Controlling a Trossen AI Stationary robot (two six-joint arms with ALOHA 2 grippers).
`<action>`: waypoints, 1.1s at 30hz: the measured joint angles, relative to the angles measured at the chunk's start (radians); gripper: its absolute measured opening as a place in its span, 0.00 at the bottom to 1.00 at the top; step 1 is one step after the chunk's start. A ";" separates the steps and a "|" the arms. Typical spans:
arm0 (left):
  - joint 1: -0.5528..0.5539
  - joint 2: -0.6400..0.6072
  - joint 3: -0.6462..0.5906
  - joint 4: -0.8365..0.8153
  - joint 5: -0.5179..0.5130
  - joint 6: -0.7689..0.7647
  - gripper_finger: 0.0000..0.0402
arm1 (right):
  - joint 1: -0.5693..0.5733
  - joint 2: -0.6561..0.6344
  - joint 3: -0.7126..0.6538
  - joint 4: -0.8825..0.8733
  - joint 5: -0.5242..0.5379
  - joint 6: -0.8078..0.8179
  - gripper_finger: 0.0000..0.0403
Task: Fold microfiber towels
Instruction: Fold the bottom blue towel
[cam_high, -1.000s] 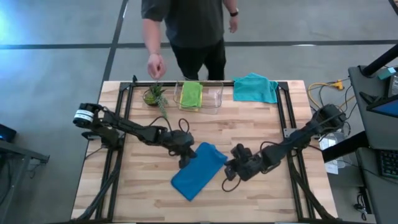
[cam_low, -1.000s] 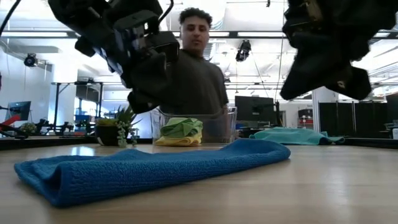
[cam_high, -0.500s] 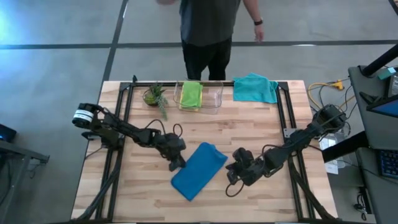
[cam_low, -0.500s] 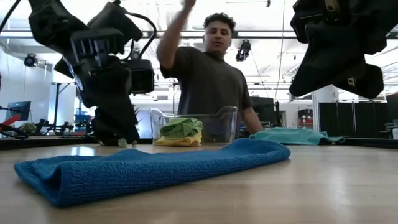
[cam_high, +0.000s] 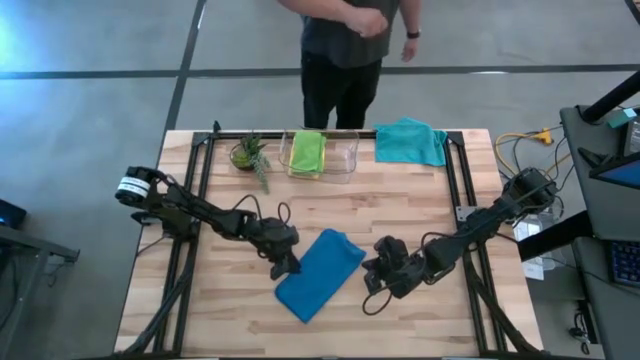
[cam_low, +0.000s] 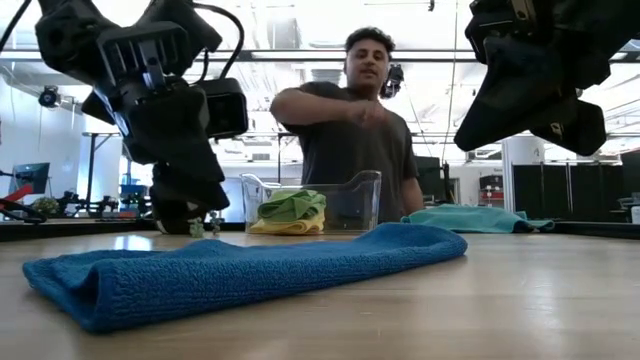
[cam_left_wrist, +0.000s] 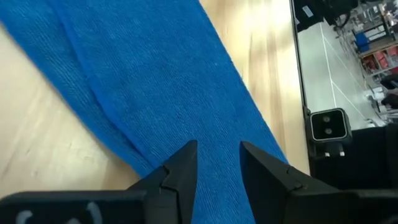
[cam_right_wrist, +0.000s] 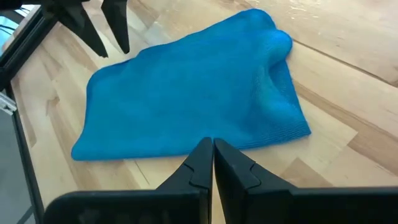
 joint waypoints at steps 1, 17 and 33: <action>-0.001 0.000 0.000 0.000 0.000 0.000 0.26 | 0.000 0.000 0.000 0.000 0.000 0.000 0.02; -0.112 0.000 0.000 -0.001 0.036 -0.088 0.26 | 0.000 0.000 0.000 0.079 -0.013 -0.047 0.02; -0.247 -0.015 0.011 -0.204 -0.214 -0.305 0.26 | -0.019 0.006 0.000 0.263 -0.150 -0.212 0.02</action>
